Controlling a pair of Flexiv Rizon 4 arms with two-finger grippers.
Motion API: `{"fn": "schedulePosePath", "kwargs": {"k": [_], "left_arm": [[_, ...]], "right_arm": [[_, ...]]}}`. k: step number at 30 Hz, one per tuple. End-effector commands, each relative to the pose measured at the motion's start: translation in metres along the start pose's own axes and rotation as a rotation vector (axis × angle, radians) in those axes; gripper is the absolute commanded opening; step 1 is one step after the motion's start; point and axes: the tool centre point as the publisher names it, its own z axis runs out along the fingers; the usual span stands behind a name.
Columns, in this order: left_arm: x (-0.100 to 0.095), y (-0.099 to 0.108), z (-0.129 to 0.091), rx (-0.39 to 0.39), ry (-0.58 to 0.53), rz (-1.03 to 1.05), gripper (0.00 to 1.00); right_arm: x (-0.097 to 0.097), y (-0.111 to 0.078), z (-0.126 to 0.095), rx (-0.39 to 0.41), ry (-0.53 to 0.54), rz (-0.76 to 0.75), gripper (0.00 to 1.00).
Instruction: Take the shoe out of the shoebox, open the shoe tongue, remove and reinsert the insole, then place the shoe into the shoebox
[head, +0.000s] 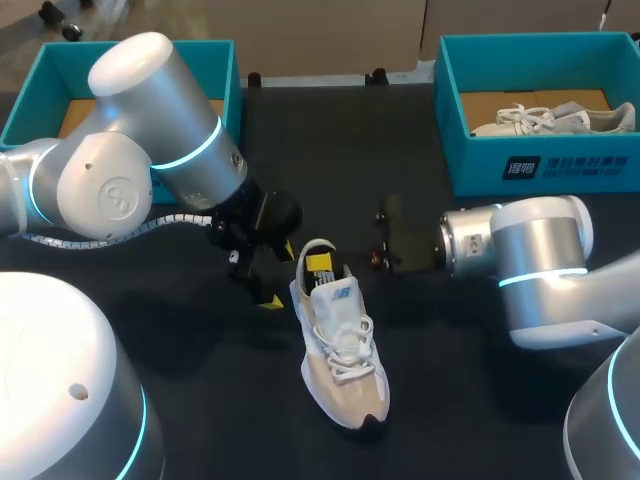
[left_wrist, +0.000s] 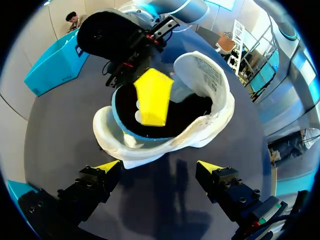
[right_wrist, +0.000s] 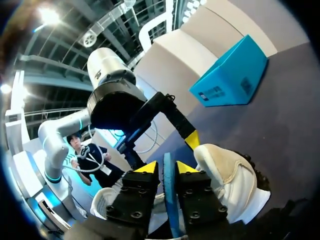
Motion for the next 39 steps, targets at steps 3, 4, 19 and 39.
{"fn": "schedulePosePath", "kwargs": {"k": [3,4,19,39], "left_arm": [[0.000,0.000,0.000,0.001,0.000,0.001,1.00],[0.000,0.000,0.000,0.001,0.000,0.001,1.00],[0.000,0.000,0.000,0.001,0.000,0.001,1.00],[0.000,0.000,0.000,0.001,0.000,0.001,1.00]], "right_arm": [[-0.012,-0.002,-0.004,0.002,0.017,0.033,0.00],[-0.013,-0.004,-0.003,0.003,0.016,0.041,0.00],[-0.005,-0.039,0.004,-0.012,-0.021,0.117,0.00],[0.016,-0.002,0.003,0.053,-0.058,0.004,0.55]]}}
